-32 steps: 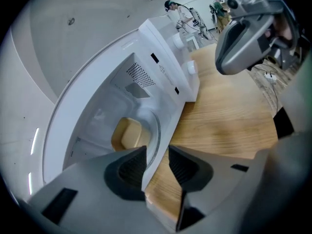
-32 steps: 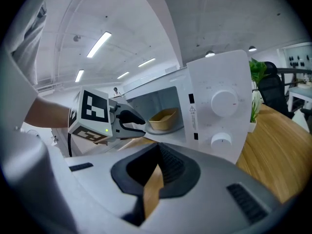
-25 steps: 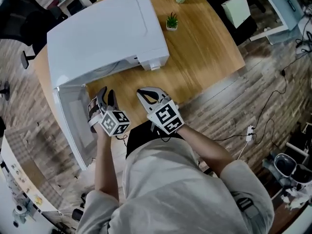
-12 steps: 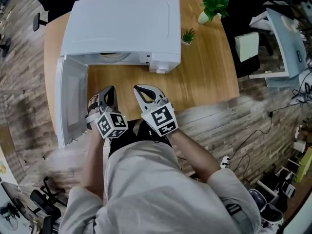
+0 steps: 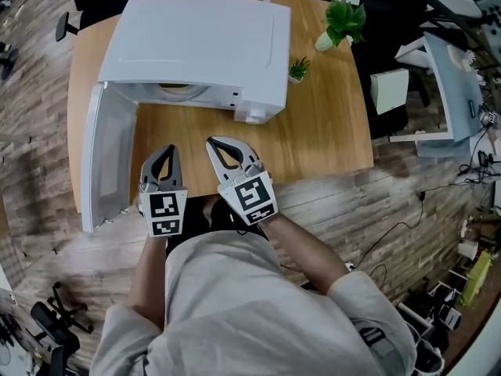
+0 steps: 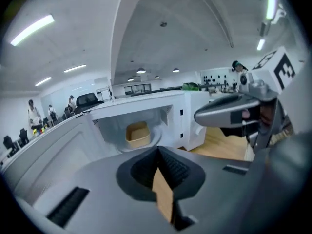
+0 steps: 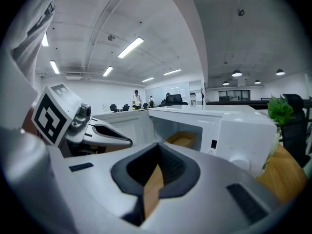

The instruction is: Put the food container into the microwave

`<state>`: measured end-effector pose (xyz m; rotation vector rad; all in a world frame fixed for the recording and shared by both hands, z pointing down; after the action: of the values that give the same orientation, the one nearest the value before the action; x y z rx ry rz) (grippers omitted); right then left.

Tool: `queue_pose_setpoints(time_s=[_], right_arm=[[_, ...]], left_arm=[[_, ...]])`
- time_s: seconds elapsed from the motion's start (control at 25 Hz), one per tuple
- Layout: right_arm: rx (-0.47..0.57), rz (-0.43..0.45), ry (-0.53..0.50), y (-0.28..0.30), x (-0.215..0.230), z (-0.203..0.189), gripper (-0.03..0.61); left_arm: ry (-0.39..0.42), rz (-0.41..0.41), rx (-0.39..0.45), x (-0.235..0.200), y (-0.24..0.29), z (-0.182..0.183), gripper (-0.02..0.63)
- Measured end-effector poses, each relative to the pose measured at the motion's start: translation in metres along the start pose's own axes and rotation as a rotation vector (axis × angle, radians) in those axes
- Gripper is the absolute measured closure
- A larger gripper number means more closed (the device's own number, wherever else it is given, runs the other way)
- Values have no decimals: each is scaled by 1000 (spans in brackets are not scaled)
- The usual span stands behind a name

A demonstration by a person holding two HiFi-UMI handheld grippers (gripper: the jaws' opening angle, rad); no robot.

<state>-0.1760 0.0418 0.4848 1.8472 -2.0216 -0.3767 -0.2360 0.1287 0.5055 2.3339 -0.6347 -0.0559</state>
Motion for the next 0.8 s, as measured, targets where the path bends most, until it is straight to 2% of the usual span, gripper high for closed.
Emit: queue_pose_setpoints(time_s=[0.12,0.24,0.8], right_arm=[[11,-15,-3,-1,0,9,574],[23,-51,-2,-1,-2,21,574],[123,-232,-34,-18,3,90,575]], left_arm=[[-100,-17,64,-4,-12,9,601],[-149,-30,106,-12,-23,18,601],[-120,-145,282,-30,-51,84,601]])
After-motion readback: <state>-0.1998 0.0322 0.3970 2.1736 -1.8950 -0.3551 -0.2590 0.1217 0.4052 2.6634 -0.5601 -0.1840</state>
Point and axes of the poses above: the fingertips, and each gripper's own axes: y forward along the fingers, x to its right, z out of its top, the point moved 2 cm from there along -y, backward along the fingers, and after that the axes turned 9 degrees about -x, right-handed, at the moved point
